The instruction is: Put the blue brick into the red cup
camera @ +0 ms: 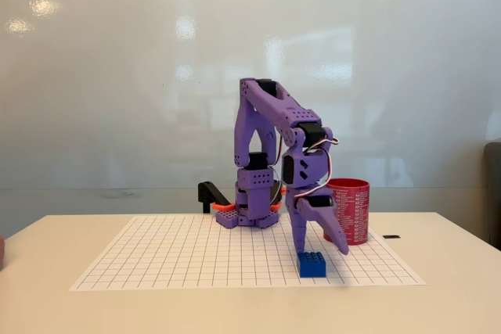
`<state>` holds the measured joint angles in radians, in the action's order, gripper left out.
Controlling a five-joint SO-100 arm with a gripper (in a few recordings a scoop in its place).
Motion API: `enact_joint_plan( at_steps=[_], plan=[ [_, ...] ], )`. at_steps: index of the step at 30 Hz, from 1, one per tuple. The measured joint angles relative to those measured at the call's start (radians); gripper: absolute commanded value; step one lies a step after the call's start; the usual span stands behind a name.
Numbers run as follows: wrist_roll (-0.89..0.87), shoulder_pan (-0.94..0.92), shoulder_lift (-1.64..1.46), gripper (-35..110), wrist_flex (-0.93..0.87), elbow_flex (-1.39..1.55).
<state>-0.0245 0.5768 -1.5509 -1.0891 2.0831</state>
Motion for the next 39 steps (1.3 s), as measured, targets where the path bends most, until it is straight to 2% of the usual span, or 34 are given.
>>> enact_joint_plan(
  at_steps=[8,12,19,22,31,33,37,39],
  plan=[
    [0.109,-0.064,0.008,34,-0.006,-0.204],
    [0.201,-0.077,0.008,33,-0.02,-0.27],
    [0.342,-0.077,0.009,38,-0.021,-0.204],
    [0.314,-0.086,0.017,38,-0.018,-0.19],
    [0.081,-0.057,0.091,35,0.078,-0.127],
    [0.038,-0.067,0.087,29,0.083,-0.117],
    [0.041,-0.072,0.081,1,0.089,-0.109],
    [0.064,-0.072,0.078,0,0.092,-0.106]
  ],
)
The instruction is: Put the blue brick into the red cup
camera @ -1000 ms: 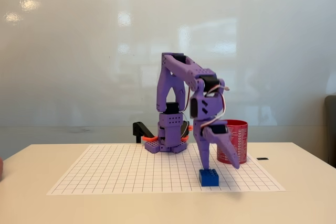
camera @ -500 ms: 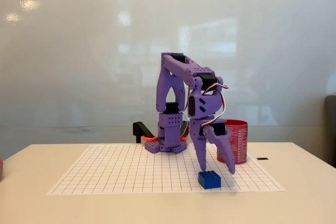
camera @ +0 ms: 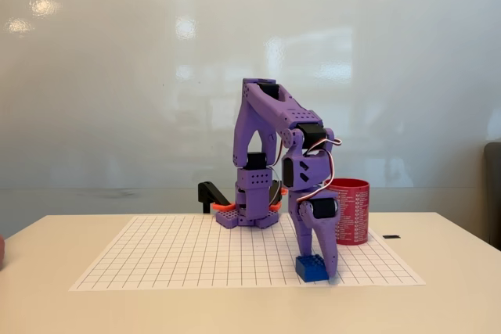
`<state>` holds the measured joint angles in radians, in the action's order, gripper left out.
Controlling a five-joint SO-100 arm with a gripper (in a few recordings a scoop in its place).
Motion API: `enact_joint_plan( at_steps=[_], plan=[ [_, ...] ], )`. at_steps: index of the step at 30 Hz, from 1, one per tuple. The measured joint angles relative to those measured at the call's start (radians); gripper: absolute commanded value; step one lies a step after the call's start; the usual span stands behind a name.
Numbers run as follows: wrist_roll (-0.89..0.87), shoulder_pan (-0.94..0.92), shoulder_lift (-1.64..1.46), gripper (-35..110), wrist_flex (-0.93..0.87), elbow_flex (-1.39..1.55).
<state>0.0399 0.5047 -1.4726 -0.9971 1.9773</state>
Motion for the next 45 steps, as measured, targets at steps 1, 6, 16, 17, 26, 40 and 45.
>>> enact_joint_plan(
  at_steps=[1,6,16,17,26,40,45],
  plan=[
    [0.002,0.0,0.0,-1,0.002,-0.002],
    [0.031,0.0,-0.005,-1,0.008,0.011],
    [0.057,-0.037,-0.103,-1,0.061,0.069],
    [0.057,-0.048,-0.118,-1,0.049,0.051],
    [0.126,-0.118,-0.259,-1,-0.298,-0.38],
    [0.043,0.325,-0.453,-1,-0.604,-0.526],
    [-0.025,0.549,-0.479,-1,-0.667,-0.551]
  ],
)
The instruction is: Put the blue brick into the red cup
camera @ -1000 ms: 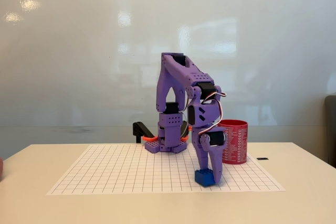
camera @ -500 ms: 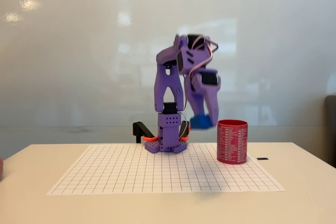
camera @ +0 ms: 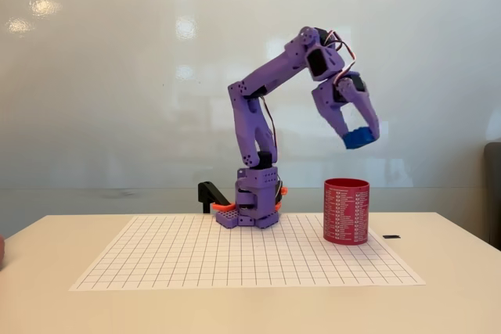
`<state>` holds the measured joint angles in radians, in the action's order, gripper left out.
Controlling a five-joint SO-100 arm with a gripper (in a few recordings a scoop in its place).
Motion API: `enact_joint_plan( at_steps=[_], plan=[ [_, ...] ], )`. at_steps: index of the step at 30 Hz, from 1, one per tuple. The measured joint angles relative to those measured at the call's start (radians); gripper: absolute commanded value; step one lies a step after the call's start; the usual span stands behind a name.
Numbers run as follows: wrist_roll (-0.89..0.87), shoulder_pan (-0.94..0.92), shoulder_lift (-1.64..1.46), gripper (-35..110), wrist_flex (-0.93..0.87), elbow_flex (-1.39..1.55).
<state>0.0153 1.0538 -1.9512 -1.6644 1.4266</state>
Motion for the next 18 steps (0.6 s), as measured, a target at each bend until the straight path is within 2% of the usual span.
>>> enact_joint_plan(
  at_steps=[5,13,18],
  plan=[
    [-0.048,0.121,-0.058,-1,0.0,0.057],
    [-0.118,0.193,-0.149,-1,0.152,0.426],
    [-0.149,0.216,-0.21,-1,0.192,0.502]
  ],
)
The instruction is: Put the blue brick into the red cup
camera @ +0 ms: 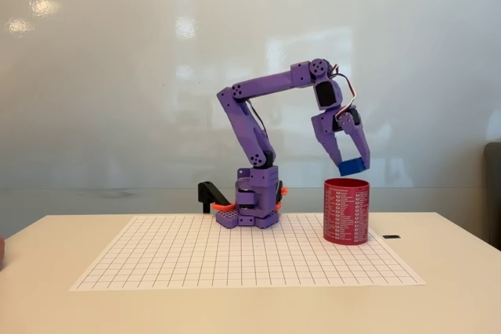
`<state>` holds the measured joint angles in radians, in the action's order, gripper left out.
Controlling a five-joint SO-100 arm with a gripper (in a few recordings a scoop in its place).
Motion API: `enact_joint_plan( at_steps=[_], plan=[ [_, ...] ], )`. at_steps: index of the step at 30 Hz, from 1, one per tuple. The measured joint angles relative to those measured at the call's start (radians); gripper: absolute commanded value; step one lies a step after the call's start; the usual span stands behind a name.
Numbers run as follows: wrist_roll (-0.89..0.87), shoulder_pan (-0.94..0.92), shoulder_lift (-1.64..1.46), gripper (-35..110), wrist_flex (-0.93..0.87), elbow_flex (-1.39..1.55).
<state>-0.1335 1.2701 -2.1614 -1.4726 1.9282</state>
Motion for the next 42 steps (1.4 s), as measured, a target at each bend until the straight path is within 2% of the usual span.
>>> enact_joint_plan(
  at_steps=[9,11,13,17,29,30,31,32,33,42],
  plan=[
    [0.009,0.002,-0.032,0,0.0,0.002],
    [0.009,0.002,-0.032,14,0.0,0.002],
    [0.005,-0.003,-0.032,34,0.0,0.002],
    [0.009,-0.014,-0.031,44,-0.009,0.002],
    [0.026,-0.015,-0.028,43,-0.009,0.002],
    [0.026,-0.014,-0.028,40,-0.009,0.002],
    [0.026,-0.012,-0.028,26,-0.009,0.002],
    [0.029,-0.012,-0.028,3,-0.009,0.002],
    [0.043,-0.012,-0.028,0,-0.009,0.002],
    [0.061,-0.035,0.067,-1,-0.072,-0.029]
  ],
)
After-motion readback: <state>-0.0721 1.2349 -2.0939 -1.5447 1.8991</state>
